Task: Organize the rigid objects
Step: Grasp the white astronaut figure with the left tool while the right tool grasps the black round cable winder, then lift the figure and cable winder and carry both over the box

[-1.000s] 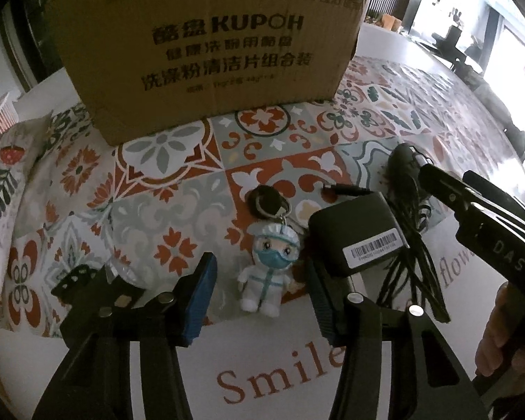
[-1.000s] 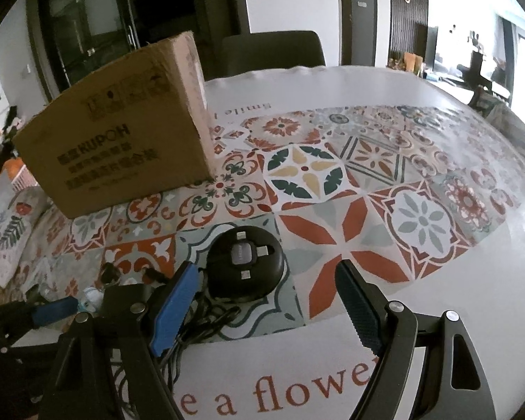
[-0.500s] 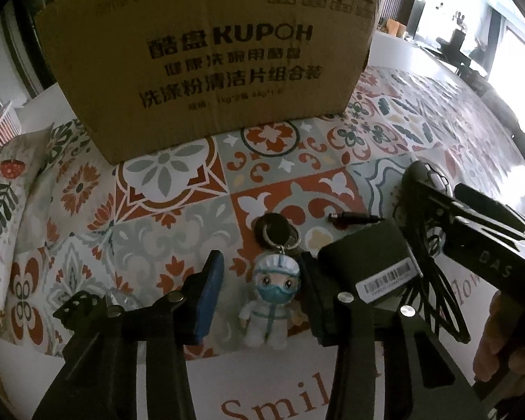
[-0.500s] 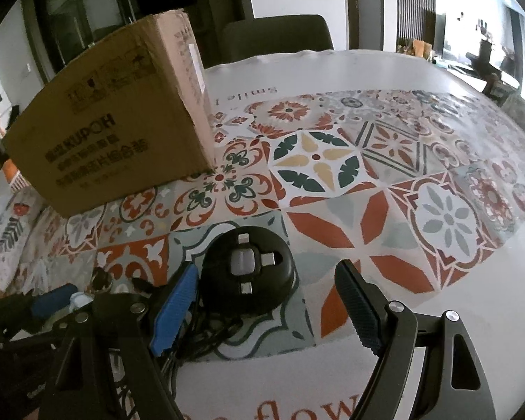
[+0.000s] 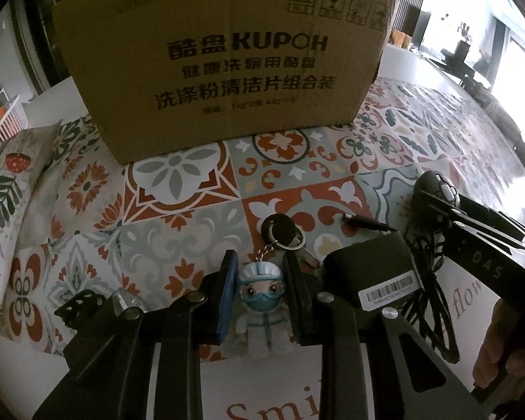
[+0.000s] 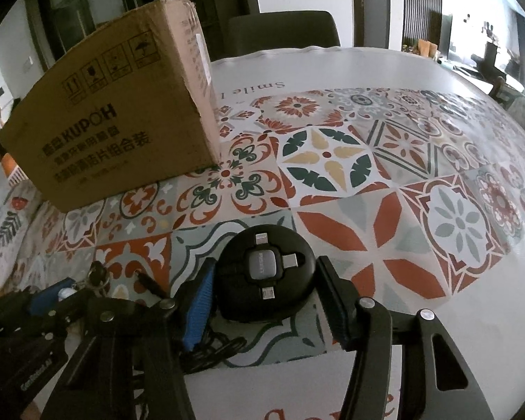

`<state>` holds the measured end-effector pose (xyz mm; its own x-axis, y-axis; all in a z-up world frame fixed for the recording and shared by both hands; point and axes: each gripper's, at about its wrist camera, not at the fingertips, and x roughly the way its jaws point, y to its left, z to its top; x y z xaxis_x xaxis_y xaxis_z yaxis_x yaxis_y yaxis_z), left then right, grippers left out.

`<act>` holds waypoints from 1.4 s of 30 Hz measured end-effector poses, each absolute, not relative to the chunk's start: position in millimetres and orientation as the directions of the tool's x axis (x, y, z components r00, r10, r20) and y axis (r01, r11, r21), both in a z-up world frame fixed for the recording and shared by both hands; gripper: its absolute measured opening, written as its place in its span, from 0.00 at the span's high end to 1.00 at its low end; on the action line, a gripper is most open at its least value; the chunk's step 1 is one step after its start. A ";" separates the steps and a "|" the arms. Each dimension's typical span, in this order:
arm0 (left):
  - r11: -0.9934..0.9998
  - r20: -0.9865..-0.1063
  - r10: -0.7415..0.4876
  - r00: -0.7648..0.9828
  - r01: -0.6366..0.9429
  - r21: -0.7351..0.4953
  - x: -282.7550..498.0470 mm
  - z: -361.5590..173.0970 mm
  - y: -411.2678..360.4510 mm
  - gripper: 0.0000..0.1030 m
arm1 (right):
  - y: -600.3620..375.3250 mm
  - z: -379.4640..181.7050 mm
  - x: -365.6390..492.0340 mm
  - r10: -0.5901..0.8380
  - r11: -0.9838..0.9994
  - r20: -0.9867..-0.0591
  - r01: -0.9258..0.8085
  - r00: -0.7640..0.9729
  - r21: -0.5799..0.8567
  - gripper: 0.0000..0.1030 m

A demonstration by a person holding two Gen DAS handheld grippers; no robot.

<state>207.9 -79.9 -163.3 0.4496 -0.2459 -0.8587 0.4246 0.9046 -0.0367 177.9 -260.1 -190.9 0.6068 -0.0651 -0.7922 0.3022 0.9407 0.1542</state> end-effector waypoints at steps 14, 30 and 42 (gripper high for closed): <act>0.907 -0.804 -0.283 0.522 0.419 -0.047 198.0 -123.9 -69.8 0.74 | -252.9 -152.6 161.2 -0.086 0.952 -0.737 0.273 0.670 0.137 0.45; 0.917 -0.732 -0.299 0.612 0.397 -0.042 187.4 -75.6 -50.8 0.74 | -227.9 -105.0 153.8 -0.029 0.972 -0.675 0.178 0.737 0.153 0.45; 0.916 -0.674 -0.335 0.658 0.396 -0.069 192.5 -36.3 -39.8 0.74 | -214.9 -71.9 161.7 0.040 0.974 -0.625 0.109 0.779 0.198 0.45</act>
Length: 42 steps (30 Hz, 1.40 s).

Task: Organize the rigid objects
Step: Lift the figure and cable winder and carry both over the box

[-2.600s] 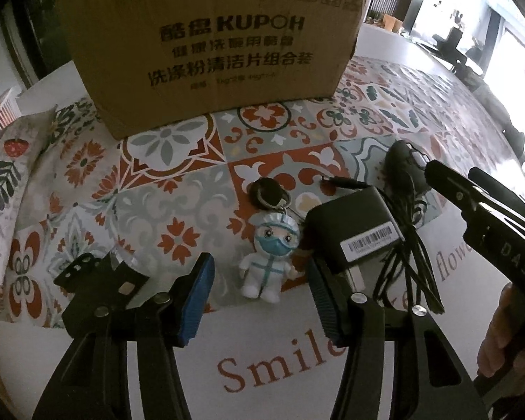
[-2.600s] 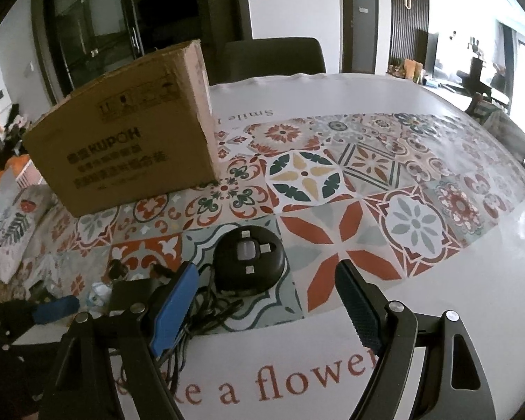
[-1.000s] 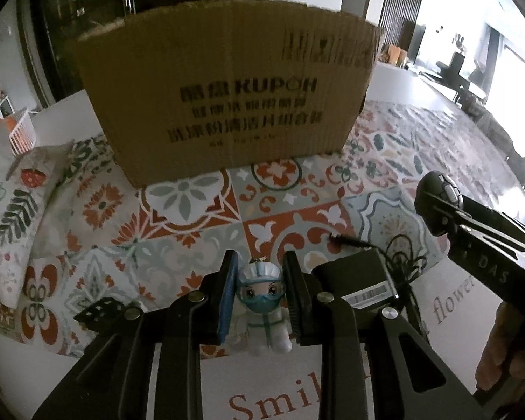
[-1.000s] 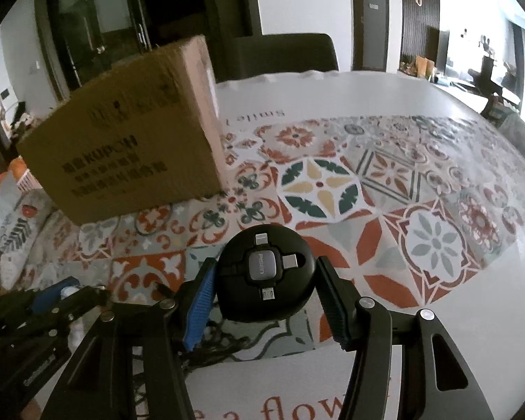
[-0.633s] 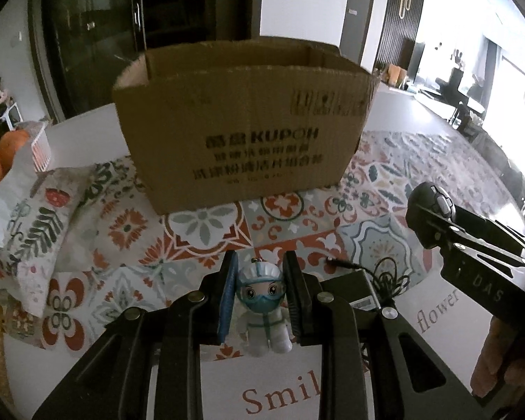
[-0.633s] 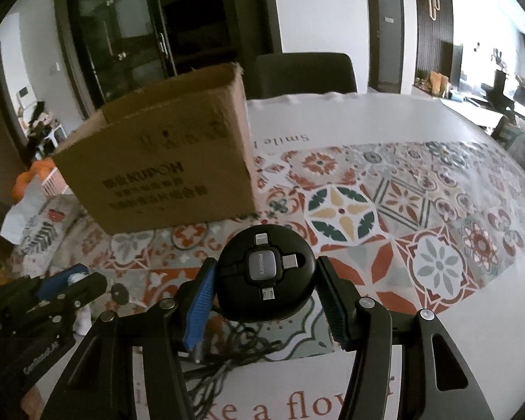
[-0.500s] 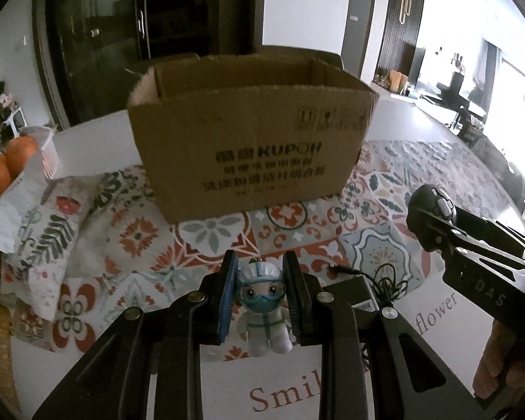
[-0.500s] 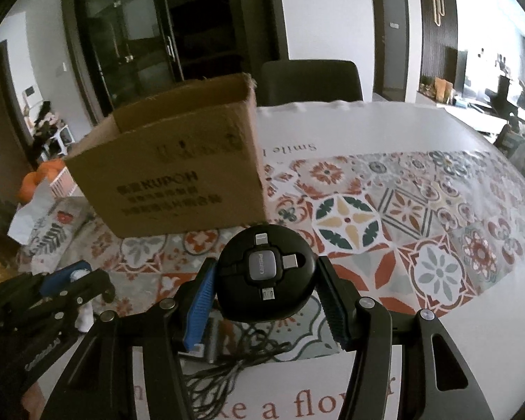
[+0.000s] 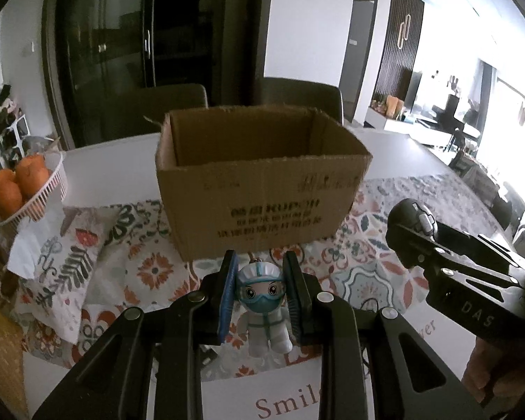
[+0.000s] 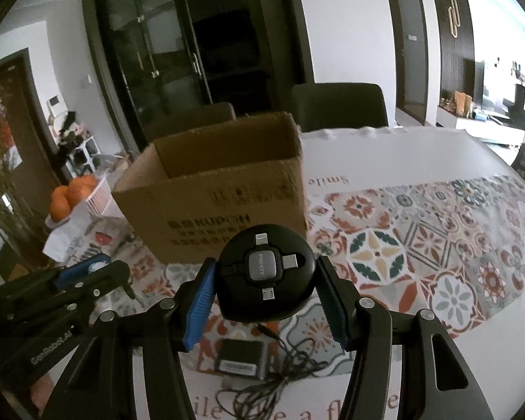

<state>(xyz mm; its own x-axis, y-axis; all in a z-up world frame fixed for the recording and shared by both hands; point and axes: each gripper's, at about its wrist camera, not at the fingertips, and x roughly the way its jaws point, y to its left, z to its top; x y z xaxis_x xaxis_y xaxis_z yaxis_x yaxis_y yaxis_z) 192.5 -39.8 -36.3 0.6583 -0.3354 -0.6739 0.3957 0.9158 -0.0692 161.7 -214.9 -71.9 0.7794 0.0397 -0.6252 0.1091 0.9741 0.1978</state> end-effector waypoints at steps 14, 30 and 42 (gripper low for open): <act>0.919 -0.602 -0.341 0.722 0.392 -0.051 215.0 7.3 -33.2 0.74 | -203.7 -34.6 190.6 0.069 0.981 -0.579 0.052 0.813 0.190 0.45; 0.915 -0.558 -0.341 0.757 0.403 -0.012 255.0 47.6 -42.8 0.74 | -202.5 2.6 230.6 0.079 0.985 -0.546 0.019 0.834 0.172 0.45; 0.921 -0.584 -0.329 0.742 0.389 -0.024 299.4 44.5 -44.4 0.74 | -203.2 -2.9 276.1 0.095 0.985 -0.603 0.015 0.792 0.174 0.45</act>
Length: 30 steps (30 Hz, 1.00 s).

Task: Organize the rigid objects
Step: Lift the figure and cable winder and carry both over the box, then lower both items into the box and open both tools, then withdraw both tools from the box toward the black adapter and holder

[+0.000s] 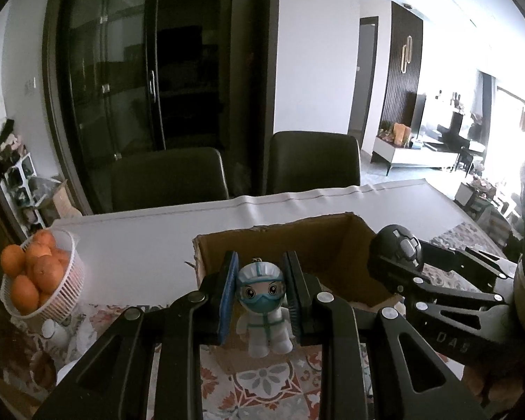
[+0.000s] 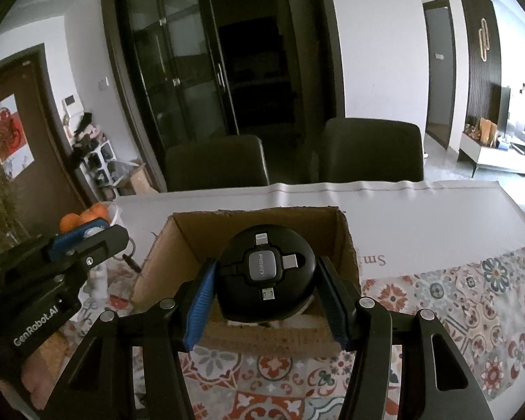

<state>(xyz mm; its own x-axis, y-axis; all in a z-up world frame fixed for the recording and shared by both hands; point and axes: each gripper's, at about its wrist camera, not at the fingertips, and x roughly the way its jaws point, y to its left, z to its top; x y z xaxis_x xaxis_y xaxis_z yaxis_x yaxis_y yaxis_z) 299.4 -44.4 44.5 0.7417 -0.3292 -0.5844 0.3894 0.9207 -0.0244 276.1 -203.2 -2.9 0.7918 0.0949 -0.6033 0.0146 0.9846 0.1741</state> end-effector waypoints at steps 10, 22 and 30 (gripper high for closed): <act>0.914 -0.669 -0.313 0.674 0.406 -0.019 340.1 18.6 -59.6 0.74 | -209.2 -27.6 314.2 0.104 0.982 -0.696 0.036 0.711 0.184 0.45; 0.920 -0.728 -0.277 0.627 0.393 -0.012 349.9 -9.6 -60.8 0.64 | -210.8 -44.1 320.1 0.065 0.989 -0.728 0.053 0.683 0.138 0.41; 0.934 -0.707 -0.260 0.657 0.356 -0.013 329.3 -1.0 -48.4 0.54 | -204.2 -31.0 302.3 0.035 0.992 -0.700 0.058 0.714 0.108 0.35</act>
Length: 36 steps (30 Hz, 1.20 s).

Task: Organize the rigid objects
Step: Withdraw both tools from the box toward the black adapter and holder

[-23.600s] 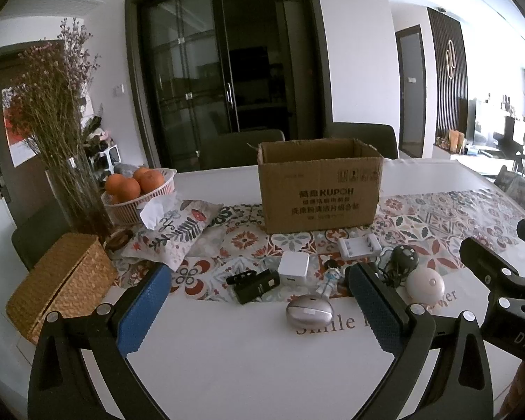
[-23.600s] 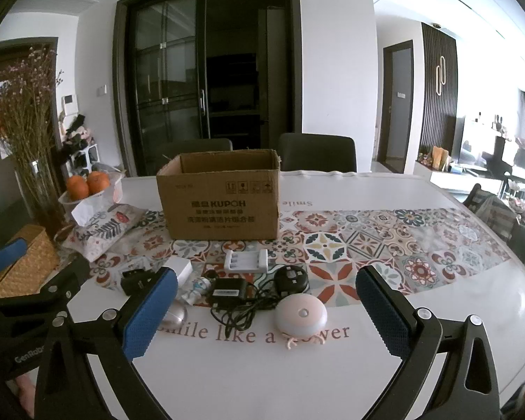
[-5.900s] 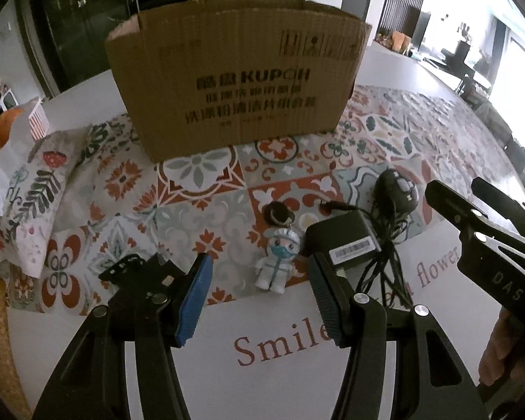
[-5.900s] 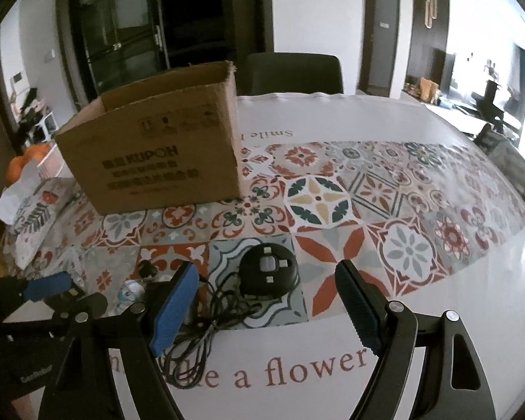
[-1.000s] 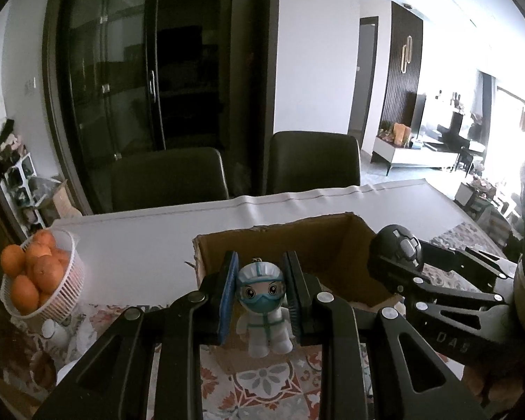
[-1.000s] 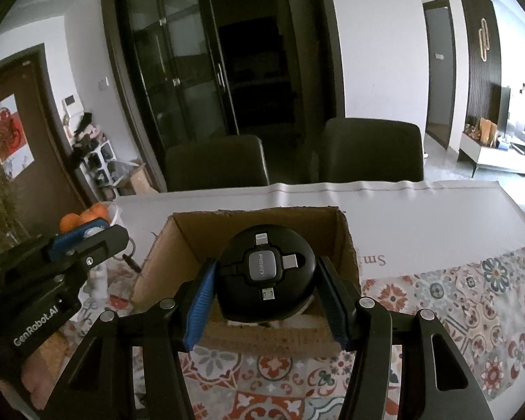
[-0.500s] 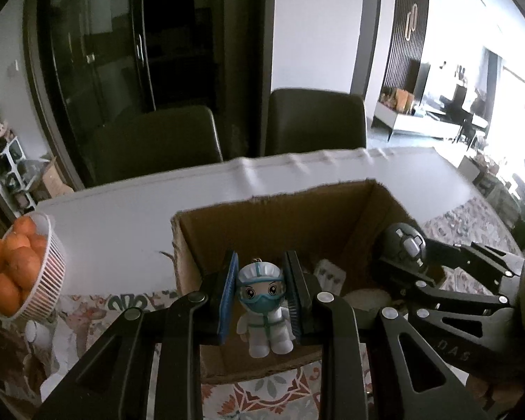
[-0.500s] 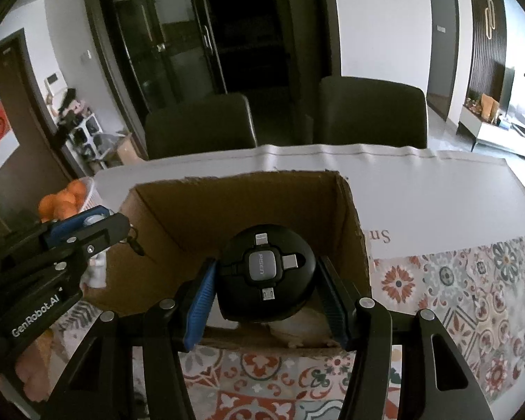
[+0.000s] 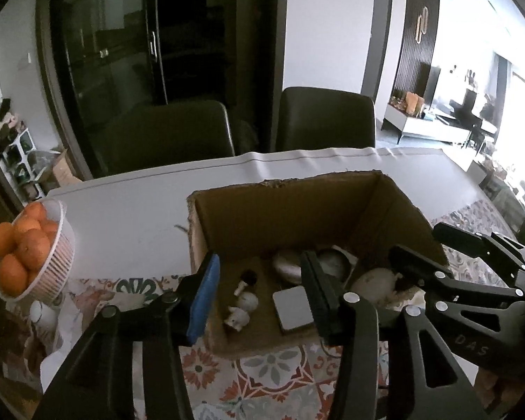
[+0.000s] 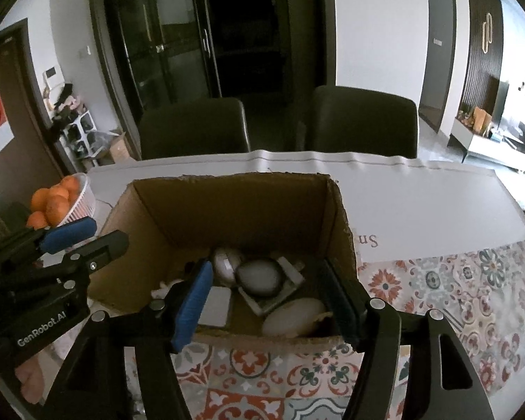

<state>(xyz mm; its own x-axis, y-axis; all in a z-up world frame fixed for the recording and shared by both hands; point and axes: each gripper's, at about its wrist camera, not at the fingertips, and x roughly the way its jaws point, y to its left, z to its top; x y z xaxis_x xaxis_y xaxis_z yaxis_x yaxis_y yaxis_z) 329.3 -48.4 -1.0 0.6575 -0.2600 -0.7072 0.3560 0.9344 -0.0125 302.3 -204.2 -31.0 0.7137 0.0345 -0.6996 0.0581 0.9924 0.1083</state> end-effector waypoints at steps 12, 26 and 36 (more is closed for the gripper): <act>0.954 -0.684 -0.212 0.698 0.299 0.008 283.1 9.9 -28.9 0.44 | -189.4 -15.9 258.3 -0.005 0.994 -0.651 0.073 0.759 0.077 0.27; 0.969 -0.656 -0.183 0.732 0.248 0.007 231.5 10.6 -6.2 0.35 | -171.9 -7.2 210.4 -0.012 0.997 -0.606 0.052 0.796 0.048 0.20; 0.981 -0.671 -0.126 0.731 0.191 0.025 209.6 -5.3 5.1 0.25 | -169.6 -24.3 192.6 0.006 0.997 -0.632 0.046 0.775 0.067 0.17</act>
